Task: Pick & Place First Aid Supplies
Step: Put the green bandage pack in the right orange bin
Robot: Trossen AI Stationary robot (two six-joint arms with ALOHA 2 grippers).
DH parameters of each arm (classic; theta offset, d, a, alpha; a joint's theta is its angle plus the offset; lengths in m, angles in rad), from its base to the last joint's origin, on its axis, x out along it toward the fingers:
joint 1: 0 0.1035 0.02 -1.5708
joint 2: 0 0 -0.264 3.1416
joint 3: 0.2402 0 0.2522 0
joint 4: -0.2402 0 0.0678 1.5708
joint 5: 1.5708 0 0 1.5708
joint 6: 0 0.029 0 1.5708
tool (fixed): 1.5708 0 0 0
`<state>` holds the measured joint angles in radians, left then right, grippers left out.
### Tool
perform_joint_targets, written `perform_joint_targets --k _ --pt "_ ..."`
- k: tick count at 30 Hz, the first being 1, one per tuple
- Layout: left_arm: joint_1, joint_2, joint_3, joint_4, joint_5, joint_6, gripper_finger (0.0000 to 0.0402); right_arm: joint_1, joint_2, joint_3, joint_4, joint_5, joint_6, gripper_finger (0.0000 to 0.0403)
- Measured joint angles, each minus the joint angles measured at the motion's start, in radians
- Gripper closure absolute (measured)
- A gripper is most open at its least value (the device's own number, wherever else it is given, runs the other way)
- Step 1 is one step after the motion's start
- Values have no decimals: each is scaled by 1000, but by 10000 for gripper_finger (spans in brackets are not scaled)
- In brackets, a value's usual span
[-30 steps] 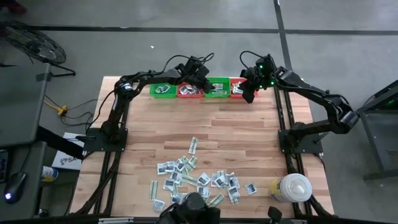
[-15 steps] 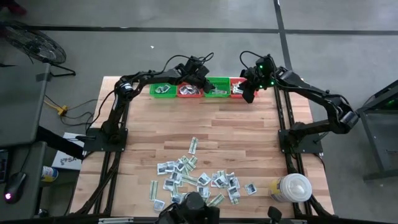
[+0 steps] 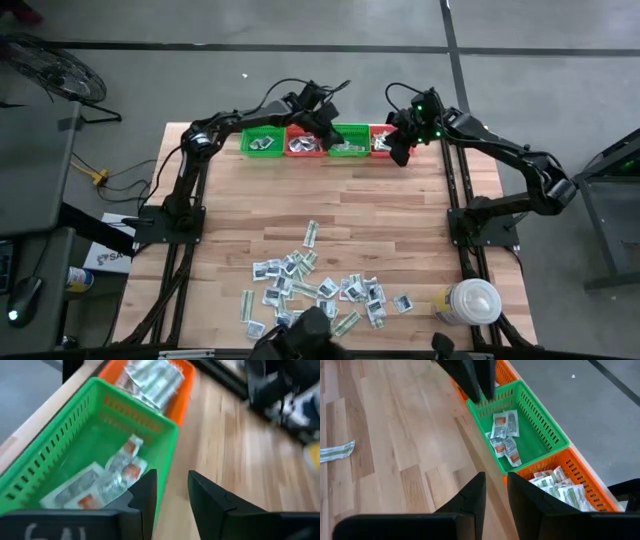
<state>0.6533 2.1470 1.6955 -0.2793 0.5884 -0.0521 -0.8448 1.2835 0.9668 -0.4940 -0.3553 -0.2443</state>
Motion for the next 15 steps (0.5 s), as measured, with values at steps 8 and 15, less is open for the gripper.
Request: perform_joint_targets --k 8,15 --pt "-13 -138 8 -462 -17 421 303 0 -25 0 -28 4 -7 330" --pt "-130 -180 7 -798 -11 784 303 -7 -63 0 -31 5 -8 330"
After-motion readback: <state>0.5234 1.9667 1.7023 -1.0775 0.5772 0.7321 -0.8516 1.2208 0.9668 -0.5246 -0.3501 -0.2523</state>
